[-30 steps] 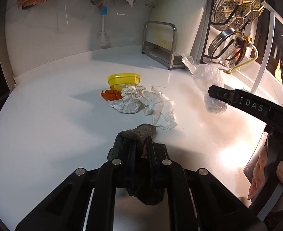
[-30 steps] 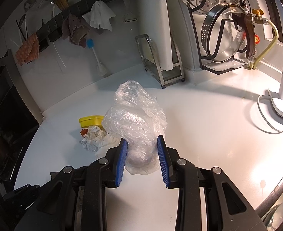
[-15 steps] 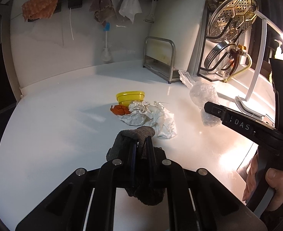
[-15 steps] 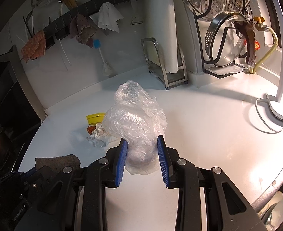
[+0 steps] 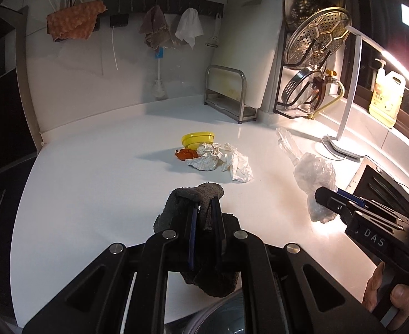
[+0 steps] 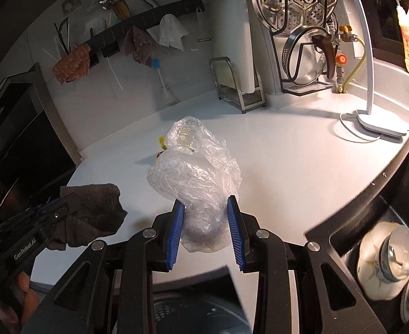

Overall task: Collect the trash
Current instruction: 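Carry the cloth in the left gripper and bag in the right gripper over the bin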

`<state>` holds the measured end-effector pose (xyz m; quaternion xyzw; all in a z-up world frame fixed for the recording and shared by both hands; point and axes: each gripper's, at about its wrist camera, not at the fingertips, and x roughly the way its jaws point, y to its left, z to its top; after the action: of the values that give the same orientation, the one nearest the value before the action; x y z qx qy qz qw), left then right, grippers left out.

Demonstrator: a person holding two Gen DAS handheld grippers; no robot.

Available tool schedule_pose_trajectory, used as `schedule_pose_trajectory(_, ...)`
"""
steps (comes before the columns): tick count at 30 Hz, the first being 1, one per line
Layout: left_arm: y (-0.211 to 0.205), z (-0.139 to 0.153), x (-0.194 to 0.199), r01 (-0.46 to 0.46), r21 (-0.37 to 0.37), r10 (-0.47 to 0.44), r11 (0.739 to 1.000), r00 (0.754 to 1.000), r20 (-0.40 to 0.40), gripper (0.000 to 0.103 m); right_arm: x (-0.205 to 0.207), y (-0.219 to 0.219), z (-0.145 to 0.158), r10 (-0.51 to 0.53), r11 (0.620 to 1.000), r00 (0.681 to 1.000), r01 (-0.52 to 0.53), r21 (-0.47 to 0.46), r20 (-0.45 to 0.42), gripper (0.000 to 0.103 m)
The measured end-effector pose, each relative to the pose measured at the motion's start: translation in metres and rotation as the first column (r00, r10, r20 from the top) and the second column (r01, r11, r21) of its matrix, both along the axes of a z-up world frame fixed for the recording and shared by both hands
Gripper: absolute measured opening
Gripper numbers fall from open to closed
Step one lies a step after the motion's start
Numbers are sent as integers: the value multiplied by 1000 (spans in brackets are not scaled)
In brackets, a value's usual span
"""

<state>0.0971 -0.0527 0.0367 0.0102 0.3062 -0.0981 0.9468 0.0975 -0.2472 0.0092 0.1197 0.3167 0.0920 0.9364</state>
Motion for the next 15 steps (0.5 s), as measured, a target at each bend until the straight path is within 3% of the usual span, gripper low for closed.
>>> schedule_pose_trajectory(15,17,-16,-87,91,-18,-92,996,995,-35,10,-130,40,-19,-79,996,996,78,-35,-30,30)
